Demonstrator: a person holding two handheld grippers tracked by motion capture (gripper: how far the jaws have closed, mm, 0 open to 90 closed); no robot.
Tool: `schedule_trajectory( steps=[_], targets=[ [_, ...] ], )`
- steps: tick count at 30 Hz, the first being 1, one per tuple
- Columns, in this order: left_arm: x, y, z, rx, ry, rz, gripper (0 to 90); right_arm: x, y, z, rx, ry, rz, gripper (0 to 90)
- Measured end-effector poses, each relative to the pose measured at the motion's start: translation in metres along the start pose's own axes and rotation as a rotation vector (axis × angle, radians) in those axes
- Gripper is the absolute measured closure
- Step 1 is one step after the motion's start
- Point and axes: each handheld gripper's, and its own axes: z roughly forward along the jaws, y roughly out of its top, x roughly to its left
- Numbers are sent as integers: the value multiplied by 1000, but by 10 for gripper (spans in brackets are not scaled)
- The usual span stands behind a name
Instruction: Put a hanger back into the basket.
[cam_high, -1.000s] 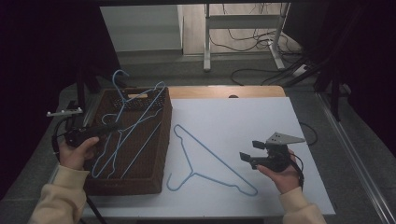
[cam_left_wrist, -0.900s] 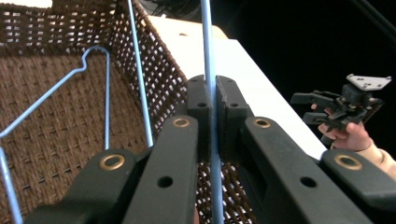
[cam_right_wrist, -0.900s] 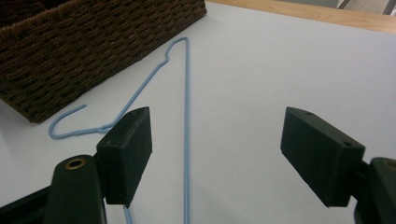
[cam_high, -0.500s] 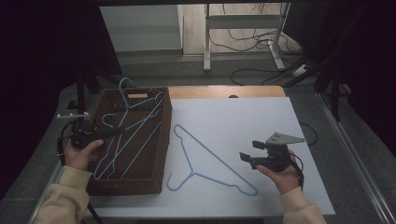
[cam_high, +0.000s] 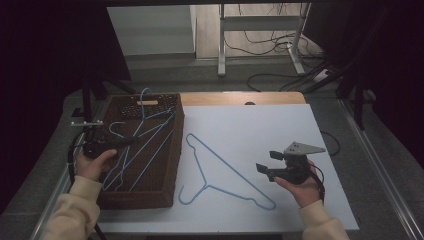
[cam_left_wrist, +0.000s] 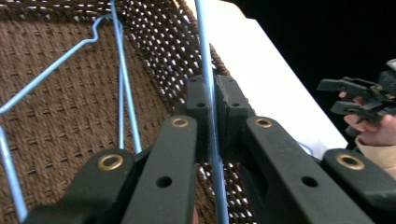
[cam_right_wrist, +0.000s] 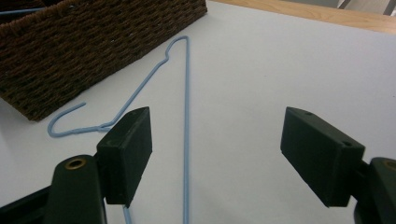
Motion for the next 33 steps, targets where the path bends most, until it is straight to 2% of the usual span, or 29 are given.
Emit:
schedule_trajectory(
  steps=[4, 7, 10, 13, 14, 16, 18, 19, 21, 22, 26, 29, 33],
  targets=[
    [6, -2, 2, 13, 18, -10, 853, 0, 0, 0, -1, -1, -3, 249],
    [9, -4, 5, 20, 16, -15, 853, 0, 0, 0, 1, -1, -3, 249],
    [11, -7, 9, 42, 34, -11, 853, 1, 0, 0, 1, -4, -5, 249],
    [13, -9, 10, 43, 64, -21, 852, 1, 0, 0, 0, -4, -4, 249],
    [14, -9, 9, 38, 85, -30, 848, 1, 0, 0, 2, -5, -5, 249],
    [16, -9, 7, 56, 157, -49, 823, 0, 0, -1, 2, -5, -5, 249],
    [16, -9, 5, 74, 250, -37, 732, 0, 0, -1, 0, -2, -2, 248],
    [16, -9, 4, 70, 283, -34, 689, 0, 0, -2, -4, -2, -2, 248],
    [13, -9, 0, 50, 330, -15, 564, -1, 1, -2, -8, -4, -1, 248],
    [11, -9, -1, 37, 339, -3, 501, -1, 1, -3, -8, -5, -1, 247],
    [3, -6, -7, 38, 351, 25, 321, -1, 1, -2, -3, -8, -2, 247],
    [-3, -6, -10, 21, 344, 56, 276, 0, 1, -1, 1, -6, -6, 247],
    [-17, -9, -13, 6, 290, 97, 257, 0, 0, -1, 1, -4, -3, 246]
  ],
)
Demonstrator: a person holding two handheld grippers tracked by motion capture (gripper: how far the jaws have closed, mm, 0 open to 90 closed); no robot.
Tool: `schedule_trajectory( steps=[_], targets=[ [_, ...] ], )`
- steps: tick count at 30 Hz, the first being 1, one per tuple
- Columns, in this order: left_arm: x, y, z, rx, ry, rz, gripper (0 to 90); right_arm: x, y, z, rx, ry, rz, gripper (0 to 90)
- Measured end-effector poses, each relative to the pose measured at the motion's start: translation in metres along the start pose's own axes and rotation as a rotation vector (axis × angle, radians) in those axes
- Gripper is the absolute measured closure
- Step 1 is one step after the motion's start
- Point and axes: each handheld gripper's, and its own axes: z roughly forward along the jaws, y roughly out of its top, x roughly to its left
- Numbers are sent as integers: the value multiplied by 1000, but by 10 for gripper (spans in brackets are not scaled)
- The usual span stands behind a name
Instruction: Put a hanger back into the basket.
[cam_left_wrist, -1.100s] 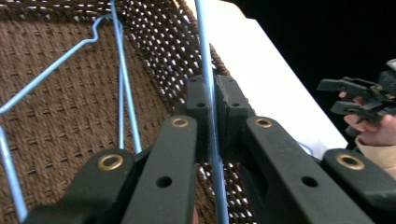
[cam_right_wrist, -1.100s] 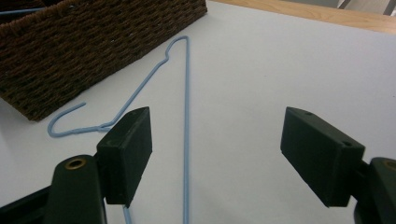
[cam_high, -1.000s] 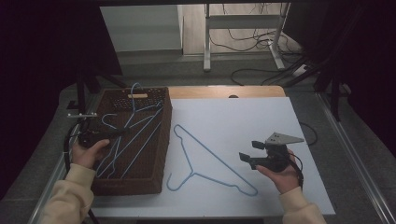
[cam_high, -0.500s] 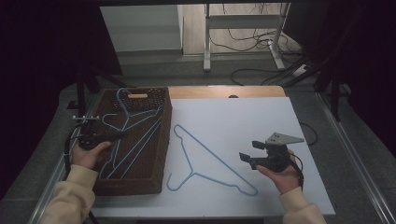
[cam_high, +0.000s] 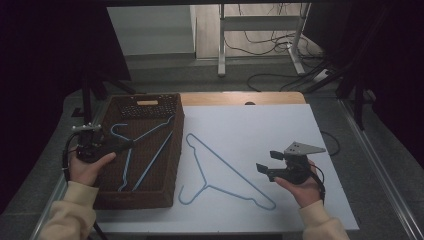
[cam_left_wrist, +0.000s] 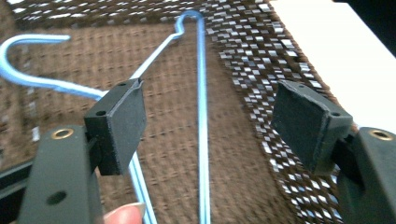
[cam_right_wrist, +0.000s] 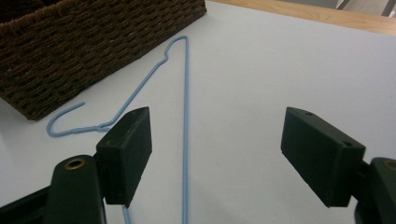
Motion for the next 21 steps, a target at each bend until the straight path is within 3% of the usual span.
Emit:
schedule_trajectory(
  steps=[4, 11, 21],
  targets=[
    [-14, -1, -1, -2, -45, 57, 240, 0, 0, 0, -1, 1, -1, 246],
    [-36, -9, 2, -9, -164, 118, 228, 0, 0, 1, 4, 6, 1, 245],
    [-72, -21, 11, 26, -233, 199, 225, 1, 1, 2, 15, 5, -8, 244]
  ],
)
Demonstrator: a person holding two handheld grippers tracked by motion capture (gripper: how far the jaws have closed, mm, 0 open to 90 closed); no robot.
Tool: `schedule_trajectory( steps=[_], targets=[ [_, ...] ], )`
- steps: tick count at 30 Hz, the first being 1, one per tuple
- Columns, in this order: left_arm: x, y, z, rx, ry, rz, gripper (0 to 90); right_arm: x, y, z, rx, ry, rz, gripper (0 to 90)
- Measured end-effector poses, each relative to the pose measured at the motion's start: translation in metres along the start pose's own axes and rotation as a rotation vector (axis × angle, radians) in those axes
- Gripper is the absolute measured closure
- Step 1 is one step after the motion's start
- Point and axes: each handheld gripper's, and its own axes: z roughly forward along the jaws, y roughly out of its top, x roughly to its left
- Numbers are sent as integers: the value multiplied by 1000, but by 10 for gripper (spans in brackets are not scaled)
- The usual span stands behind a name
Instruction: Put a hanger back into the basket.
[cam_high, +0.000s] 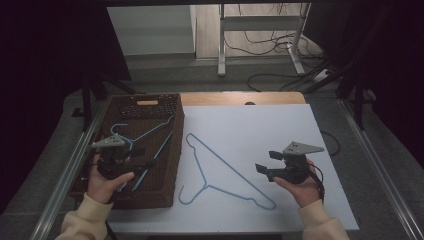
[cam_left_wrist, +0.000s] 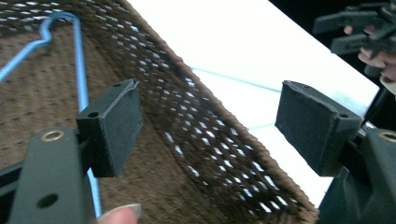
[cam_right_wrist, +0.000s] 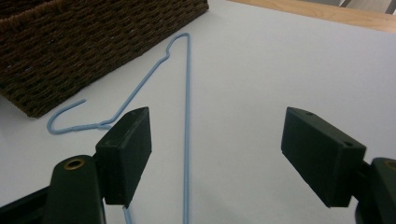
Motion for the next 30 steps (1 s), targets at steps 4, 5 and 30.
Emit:
schedule_trajectory(
  steps=[4, 5, 30],
  targets=[
    [-9, -4, 7, 15, -19, 11, 224, 2, 0, 2, 6, 6, -9, 244],
    [-11, -5, 8, 20, -20, 14, 224, 2, 0, 2, 10, 5, -12, 244],
    [-22, -7, 20, 44, -30, 33, 225, 5, 0, 7, 64, -29, -39, 203]
  ],
)
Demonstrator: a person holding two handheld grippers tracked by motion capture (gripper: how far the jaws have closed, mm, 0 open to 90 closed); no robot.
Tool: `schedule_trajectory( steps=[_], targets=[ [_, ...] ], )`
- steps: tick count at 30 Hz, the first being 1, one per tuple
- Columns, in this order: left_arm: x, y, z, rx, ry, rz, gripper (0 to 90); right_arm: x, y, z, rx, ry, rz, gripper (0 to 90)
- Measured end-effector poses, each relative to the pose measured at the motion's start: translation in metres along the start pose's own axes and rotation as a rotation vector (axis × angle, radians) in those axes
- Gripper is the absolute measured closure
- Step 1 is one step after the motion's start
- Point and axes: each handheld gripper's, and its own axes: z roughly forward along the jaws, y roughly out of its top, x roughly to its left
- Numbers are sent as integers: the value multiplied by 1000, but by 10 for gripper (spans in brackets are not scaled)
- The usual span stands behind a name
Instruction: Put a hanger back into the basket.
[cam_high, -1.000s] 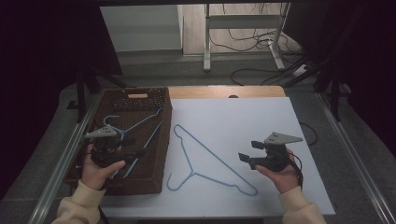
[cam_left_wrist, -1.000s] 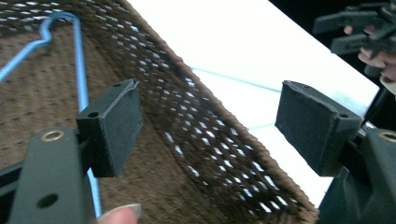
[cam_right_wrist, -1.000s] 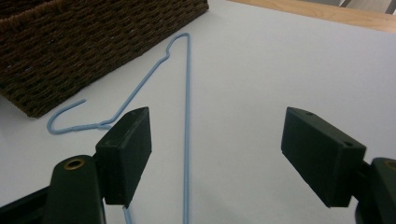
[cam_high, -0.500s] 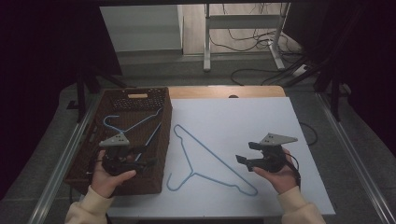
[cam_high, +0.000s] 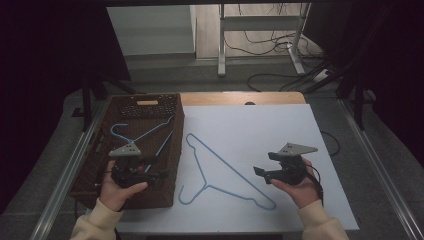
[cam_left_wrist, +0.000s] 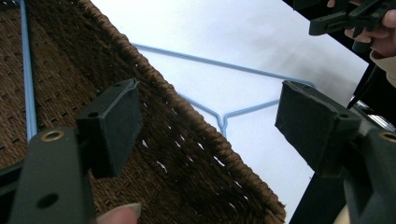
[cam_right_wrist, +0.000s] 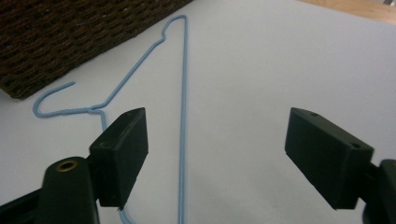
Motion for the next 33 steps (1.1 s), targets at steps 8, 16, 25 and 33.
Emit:
schedule_trajectory(
  steps=[8, 16, 25, 33],
  targets=[
    [-1, -2, -2, -2, 4, 0, 224, 7, 6, 15, 70, 36, -28, 223],
    [-4, -3, -3, -1, -3, 4, 222, 18, 20, 35, 125, 61, -88, 405],
    [-3, -2, -2, 1, -8, 7, 221, 26, 34, 71, 244, 96, -121, 767],
    [-4, -2, -1, 4, -14, 11, 220, 34, 50, 128, 320, 97, -146, 895]
  ],
)
